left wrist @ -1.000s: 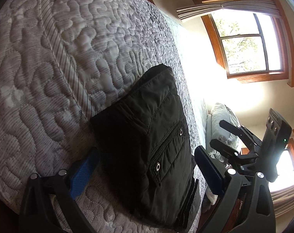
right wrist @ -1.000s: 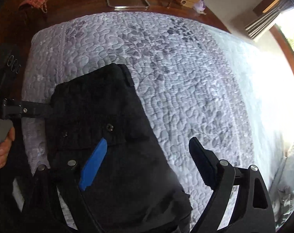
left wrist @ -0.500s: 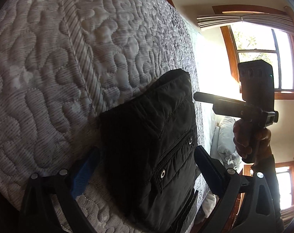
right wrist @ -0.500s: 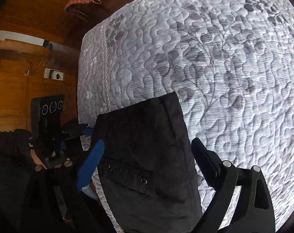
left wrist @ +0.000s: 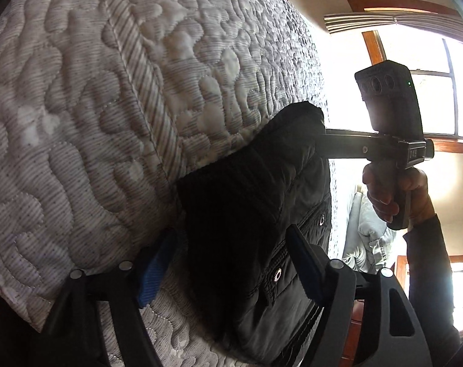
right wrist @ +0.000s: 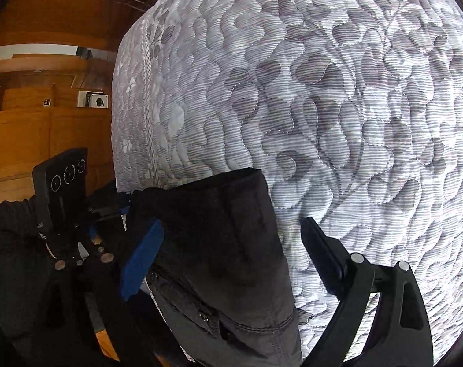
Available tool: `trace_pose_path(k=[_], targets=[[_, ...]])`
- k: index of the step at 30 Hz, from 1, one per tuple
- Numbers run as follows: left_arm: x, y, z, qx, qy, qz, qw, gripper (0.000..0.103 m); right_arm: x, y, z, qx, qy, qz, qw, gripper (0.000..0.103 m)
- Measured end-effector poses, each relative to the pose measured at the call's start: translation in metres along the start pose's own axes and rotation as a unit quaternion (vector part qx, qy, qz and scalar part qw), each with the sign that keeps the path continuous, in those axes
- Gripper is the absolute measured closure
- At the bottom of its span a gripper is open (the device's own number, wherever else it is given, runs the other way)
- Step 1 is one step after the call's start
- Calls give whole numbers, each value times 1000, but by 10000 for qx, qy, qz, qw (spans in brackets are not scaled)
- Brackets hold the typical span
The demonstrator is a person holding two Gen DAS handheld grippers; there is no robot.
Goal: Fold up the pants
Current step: 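Close right gripper on the pants waist end while left gripper closes beside it, then lift the waist end of the black pants with both grippers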
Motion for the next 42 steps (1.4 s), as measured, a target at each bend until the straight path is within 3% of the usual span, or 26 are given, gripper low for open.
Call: trace_pose_path(k=[23, 25, 26, 27, 28, 29, 32, 42], targets=[[4, -14, -16, 0, 44, -167, 9999, 32, -18, -13, -7, 181, -169, -693, 9973, 11], [5, -13, -17, -19, 29, -181, 9998, 35, -22, -12, -11, 222, -227, -724, 9969, 11], [6, -12, -16, -13, 23, -184, 9998, 41, -23, -11, -11, 257, -216, -723, 9968, 12], [5, -10, -15, -45, 49, -195, 9998, 52, -26, -11, -10, 280, -161, -710, 9970, 13], [4, -10, -15, -50, 89, -231, 9997, 57, -27, -10, -7, 285, -125, -701, 9971, 28], [5, -10, -15, -21, 106, -231, 9997, 61, -28, -10, -7, 258, -206, -698, 9970, 52], [8, -10, -13, -109, 106, -222, 9996, 67, -21, -8, -3, 244, -262, -636, 9973, 70], [18, -10, 1, -329, 80, -189, 9992, 72, -10, -7, -22, 380, 200, -469, 9980, 79]])
Point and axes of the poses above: each gripper's, at about its wrist camera, not at the fingertips, and x roughly against the way its jaws point, z to its right, y to its underside, the point moved 8 cm from there along -x, roughly the way its jaws point, and after that the axes turned 4 degrees about z, right-handed, at the moved point
